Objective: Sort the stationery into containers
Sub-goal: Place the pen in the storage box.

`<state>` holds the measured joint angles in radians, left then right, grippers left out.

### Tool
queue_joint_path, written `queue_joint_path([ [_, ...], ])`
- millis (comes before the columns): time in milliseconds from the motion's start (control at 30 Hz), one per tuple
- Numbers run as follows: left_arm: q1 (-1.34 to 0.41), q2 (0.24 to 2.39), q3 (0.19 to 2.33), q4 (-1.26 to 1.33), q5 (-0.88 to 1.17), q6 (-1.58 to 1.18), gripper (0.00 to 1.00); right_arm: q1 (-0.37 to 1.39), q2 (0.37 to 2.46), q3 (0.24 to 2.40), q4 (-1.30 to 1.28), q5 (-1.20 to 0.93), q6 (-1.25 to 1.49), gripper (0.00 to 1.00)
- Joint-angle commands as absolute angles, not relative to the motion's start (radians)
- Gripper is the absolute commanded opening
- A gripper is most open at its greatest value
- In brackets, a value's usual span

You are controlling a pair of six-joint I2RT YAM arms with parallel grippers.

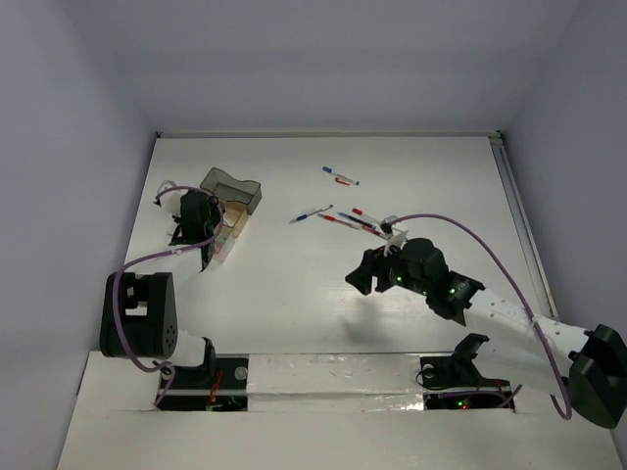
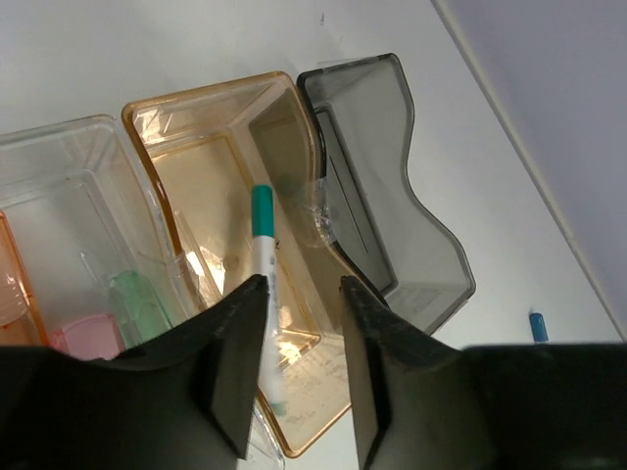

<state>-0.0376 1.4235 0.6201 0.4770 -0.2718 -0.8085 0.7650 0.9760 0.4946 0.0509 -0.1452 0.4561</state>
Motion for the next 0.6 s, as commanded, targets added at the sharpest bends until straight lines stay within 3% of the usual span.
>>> queue_joint_path([
  [0, -0.026, 1.391, 0.634, 0.537, -0.287, -0.792, 0.34, 0.758, 0.982, 0.561, 0.06, -0.115, 0.42, 0.71],
  [200, -0.026, 1.275, 0.604, 0.554, -0.204, -0.782, 0.54, 0.758, 1.031, 0.601, 0.08, -0.1, 0.422, 0.7],
  [467, -0.046, 0.977, 0.597, 0.543, 0.101, -0.801, 0.58, 0.736, 1.207, 0.696, 0.115, -0.049, 0.439, 0.67],
  [567, -0.057, 0.833, 0.653, 0.403, 0.225, -0.703, 0.68, 0.691, 1.267, 0.774, 0.11, -0.034, 0.422, 0.66],
])
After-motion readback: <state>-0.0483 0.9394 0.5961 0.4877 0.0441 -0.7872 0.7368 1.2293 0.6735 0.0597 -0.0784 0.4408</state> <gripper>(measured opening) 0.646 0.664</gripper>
